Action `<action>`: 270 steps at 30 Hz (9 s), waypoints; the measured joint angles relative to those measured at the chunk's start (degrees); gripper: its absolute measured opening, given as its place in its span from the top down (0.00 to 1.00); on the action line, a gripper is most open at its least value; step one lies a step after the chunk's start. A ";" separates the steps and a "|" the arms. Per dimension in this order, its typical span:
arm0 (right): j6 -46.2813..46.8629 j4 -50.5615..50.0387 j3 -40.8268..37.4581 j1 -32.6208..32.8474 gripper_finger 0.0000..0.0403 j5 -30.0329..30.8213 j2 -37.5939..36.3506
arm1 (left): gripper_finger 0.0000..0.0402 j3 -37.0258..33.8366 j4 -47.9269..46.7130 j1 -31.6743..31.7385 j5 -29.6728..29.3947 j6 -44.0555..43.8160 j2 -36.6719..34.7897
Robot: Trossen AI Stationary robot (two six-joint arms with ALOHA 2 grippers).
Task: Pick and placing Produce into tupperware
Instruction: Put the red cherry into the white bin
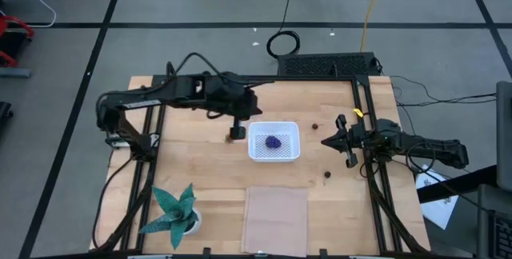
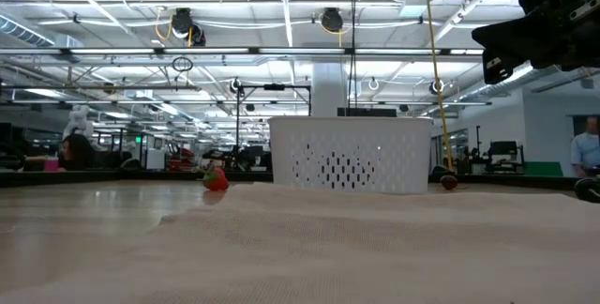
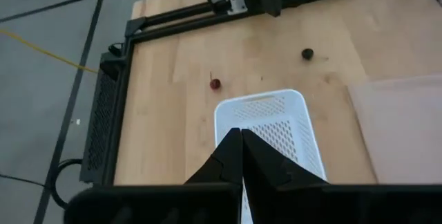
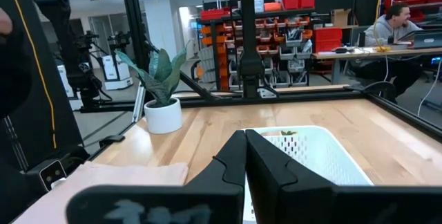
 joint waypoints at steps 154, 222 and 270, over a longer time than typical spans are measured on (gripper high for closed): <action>6.47 -35.38 40.04 -13.75 1.00 15.28 43.97 | 0.94 -95.72 50.45 2.94 6.55 -6.54 -85.39; -10.01 -29.97 34.75 -16.28 0.17 14.91 63.54 | 0.92 -95.71 49.14 2.92 6.57 -6.54 -85.39; -10.13 -31.76 33.68 -20.98 0.19 14.68 75.62 | 0.92 -95.71 48.73 2.94 6.57 -6.43 -85.40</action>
